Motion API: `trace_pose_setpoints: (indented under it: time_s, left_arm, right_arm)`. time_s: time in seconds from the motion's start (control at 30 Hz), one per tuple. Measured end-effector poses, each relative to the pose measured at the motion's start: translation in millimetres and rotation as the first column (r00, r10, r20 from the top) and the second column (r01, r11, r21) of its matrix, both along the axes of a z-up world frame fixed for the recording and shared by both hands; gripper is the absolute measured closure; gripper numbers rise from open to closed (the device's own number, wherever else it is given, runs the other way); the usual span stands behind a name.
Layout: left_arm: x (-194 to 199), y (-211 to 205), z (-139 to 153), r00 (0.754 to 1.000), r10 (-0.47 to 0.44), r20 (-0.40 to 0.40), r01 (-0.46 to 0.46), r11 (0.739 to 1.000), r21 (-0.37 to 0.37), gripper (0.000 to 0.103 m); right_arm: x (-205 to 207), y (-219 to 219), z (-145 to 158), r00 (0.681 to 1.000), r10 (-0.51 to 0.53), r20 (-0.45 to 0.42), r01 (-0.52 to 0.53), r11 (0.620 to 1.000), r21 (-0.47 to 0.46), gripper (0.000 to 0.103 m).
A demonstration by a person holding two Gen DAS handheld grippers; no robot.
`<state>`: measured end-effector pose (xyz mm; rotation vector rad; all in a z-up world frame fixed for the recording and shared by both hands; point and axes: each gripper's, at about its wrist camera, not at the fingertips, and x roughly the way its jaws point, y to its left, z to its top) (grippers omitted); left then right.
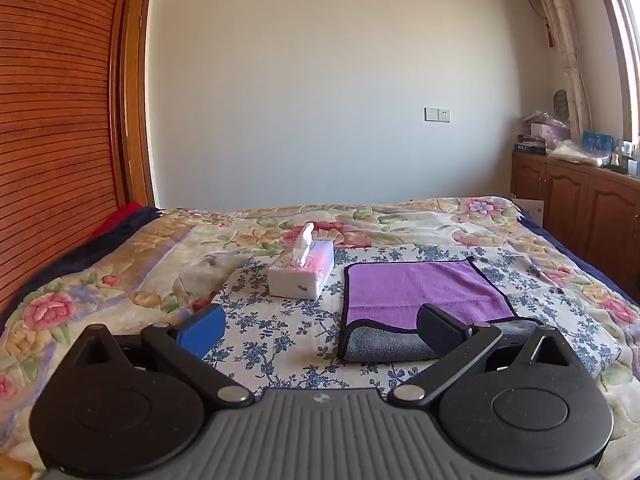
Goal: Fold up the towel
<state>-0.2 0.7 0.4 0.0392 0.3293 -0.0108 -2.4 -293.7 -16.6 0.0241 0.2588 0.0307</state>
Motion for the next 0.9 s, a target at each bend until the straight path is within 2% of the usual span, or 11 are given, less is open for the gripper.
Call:
trace_pose_setpoints:
  time_s: [0.03,0.9]
  left_arm:
    - [0.3,-0.2,-0.2,1.000,-0.003,-0.005,0.003,1.000,0.003,0.000]
    - [0.0,0.7,1.0,1.000,-0.004,-0.003,0.004,1.000,0.009,0.000]
  right_arm:
    - [0.1,-0.4,-0.1,1.000,-0.004,-0.009,0.004,1.000,0.019,0.000]
    - [0.9,4.8,1.9,1.000,-0.002,-0.006,0.002,1.000,0.002,0.000]
